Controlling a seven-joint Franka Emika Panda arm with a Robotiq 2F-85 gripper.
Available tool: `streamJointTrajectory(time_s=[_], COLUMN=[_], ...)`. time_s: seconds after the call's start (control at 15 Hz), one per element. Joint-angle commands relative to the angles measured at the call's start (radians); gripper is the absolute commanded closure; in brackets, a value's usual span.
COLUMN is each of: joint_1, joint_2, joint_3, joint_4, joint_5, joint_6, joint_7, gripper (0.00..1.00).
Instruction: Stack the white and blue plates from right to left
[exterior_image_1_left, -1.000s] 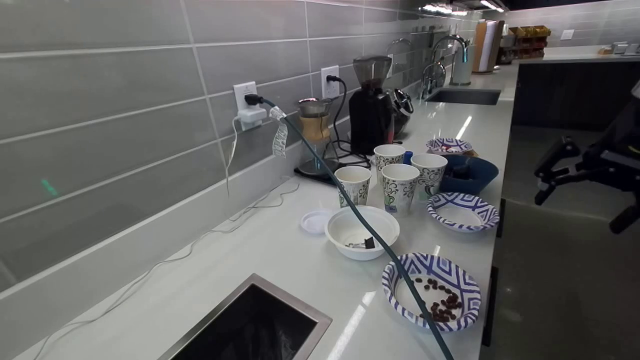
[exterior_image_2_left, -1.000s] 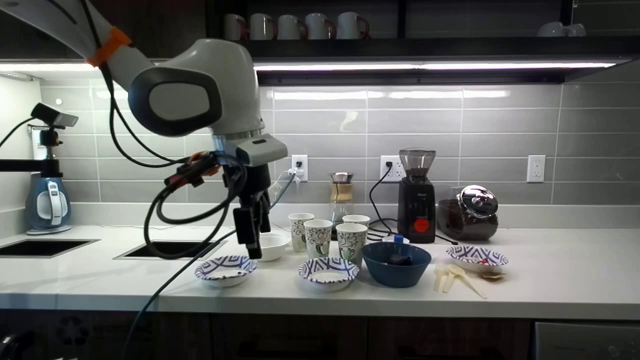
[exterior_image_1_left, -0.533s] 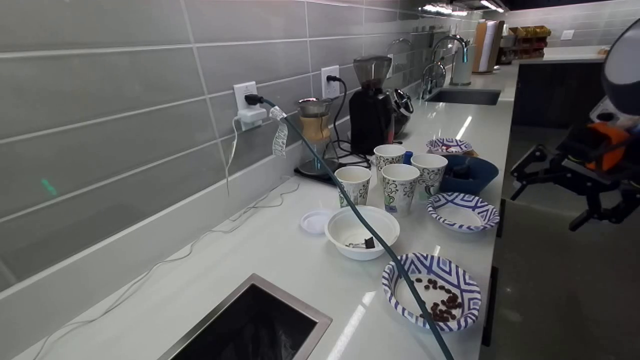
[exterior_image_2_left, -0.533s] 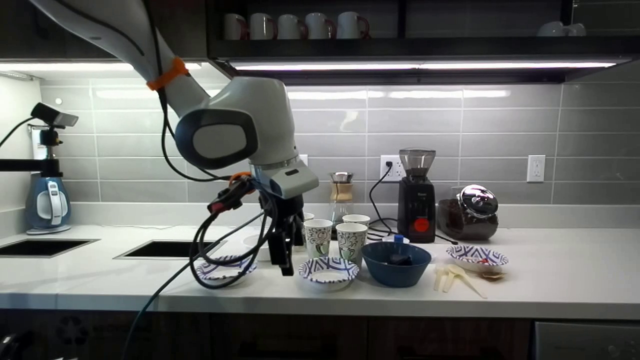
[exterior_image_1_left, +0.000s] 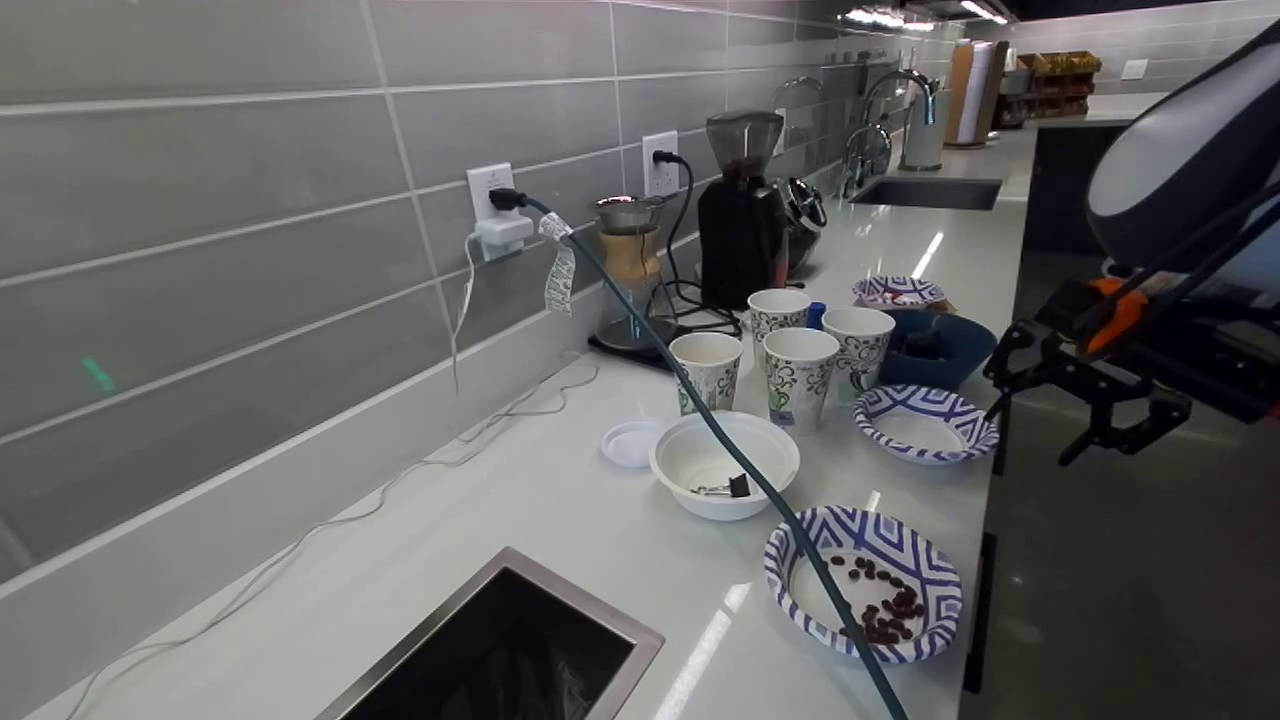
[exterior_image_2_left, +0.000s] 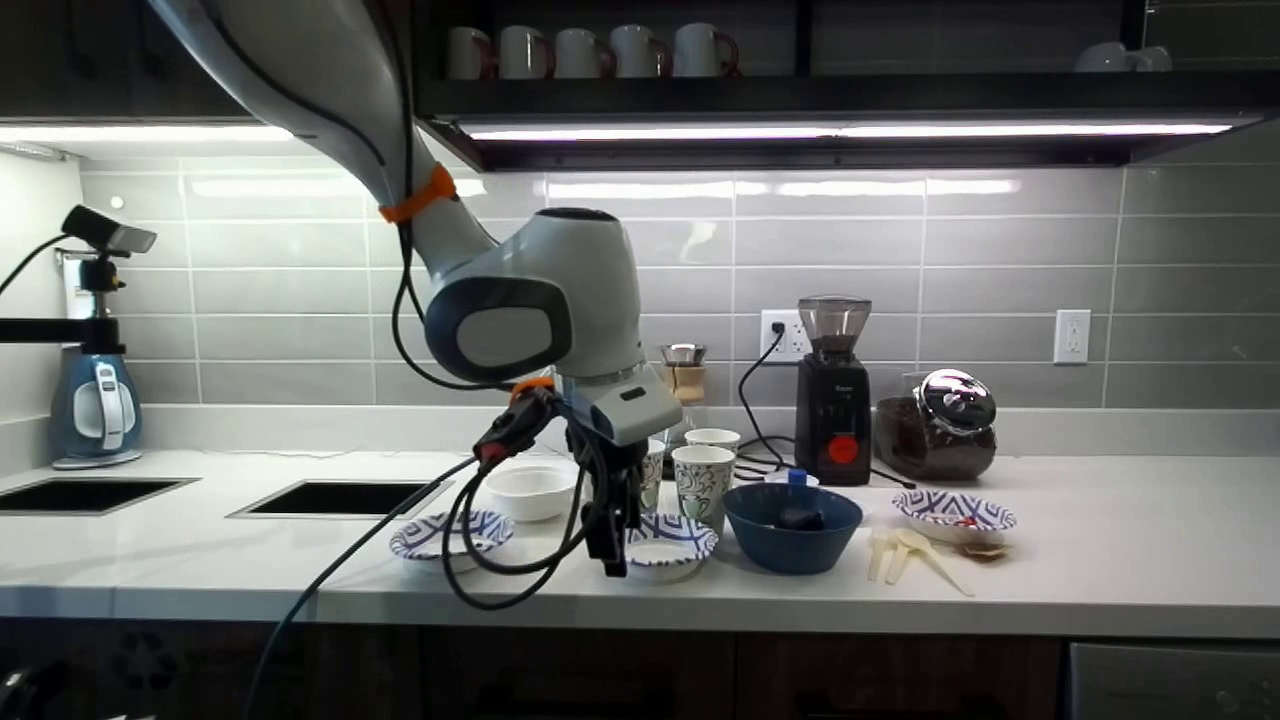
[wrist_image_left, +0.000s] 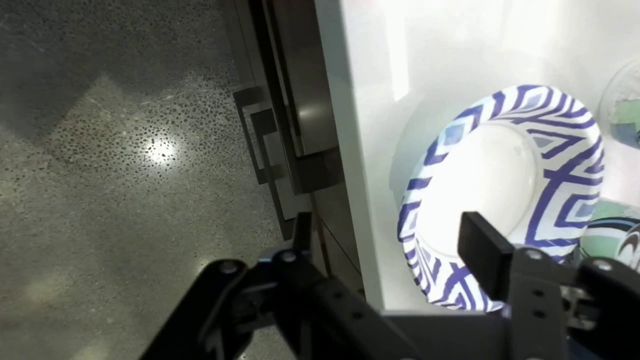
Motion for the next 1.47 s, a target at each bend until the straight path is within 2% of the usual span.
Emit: streamJointTrajectory(time_s=[0.0,0.2,0.4,0.47,0.67,0.8,1.13,1.27,1.4], joint_1=[0.019,0.022,0.021,0.018,0.019,0.018,0.03,0.024,0.019], joint_2=[0.079,0.119,0.146,0.15,0.146,0.136,0.06,0.0,-0.069], joint_3=[-0.003,-0.003,0.003,0.01,0.019,0.032,0.048,0.052,0.049], joint_4=[0.061,0.083,0.099,0.104,0.11,0.111,0.08,0.053,0.019], joint_5=[0.062,0.045,0.053,0.066,0.068,0.089,0.097,0.128,0.212], joint_6=[0.044,0.065,0.078,0.07,0.058,0.047,-0.051,-0.111,-0.153], joint_7=[-0.04,-0.032,-0.048,-0.062,-0.081,-0.103,-0.114,-0.166,-0.266], gripper=[0.56,0.72,0.97,1.0,0.98,1.0,1.0,1.0,1.0])
